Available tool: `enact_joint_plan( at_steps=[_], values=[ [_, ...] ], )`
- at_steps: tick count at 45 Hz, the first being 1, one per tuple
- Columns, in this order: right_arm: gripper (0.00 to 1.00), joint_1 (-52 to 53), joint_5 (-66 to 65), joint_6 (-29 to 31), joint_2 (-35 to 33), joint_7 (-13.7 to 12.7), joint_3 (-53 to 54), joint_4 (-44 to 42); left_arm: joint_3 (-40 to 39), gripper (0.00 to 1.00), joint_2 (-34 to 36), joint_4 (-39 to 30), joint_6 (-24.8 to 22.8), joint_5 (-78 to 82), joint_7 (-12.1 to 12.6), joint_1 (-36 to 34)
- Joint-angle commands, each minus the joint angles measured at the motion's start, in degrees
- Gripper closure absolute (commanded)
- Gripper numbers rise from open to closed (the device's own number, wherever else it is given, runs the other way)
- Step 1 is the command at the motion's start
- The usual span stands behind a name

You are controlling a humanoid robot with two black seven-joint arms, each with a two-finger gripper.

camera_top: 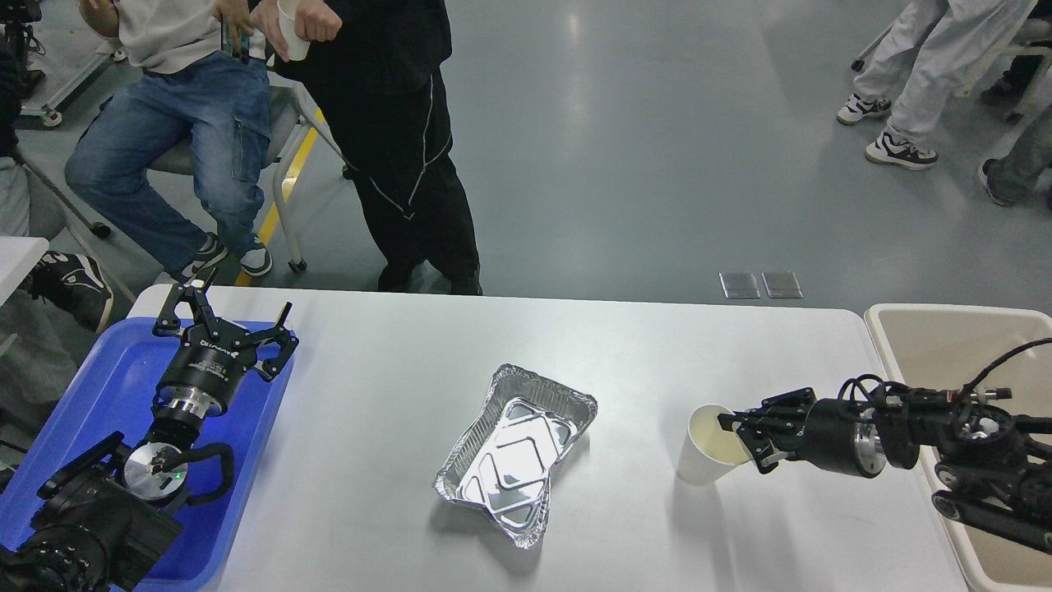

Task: Tidy desktop
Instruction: 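Lower the right gripper around the white paper cup and close it, then lift the paper cup with the right gripper toward the beige bin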

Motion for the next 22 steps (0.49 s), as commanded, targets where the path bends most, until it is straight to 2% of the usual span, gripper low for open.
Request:
enact_joint_plan(
  at_steps=[1, 9, 22],
  values=[
    [1.00, 4.51, 3.96, 2.59, -3.17, 0.07, 0.00, 4.64, 0.00, 0.00, -0.03, 0.00, 0.00, 0.01, 0.00, 0.00],
    [1.00, 7.93, 4.05, 3.90, -6.51, 0.07, 0.00, 10.01, 0.00, 0.00, 0.05, 0.00, 0.00, 0.01, 0.00, 0.00],
    [1.00, 15.58, 4.58, 8.65, -11.34, 0.07, 0.18, 13.17, 0.00, 0.00, -0.03, 0.00, 0.00, 0.01, 0.00, 0.00]
  ],
)
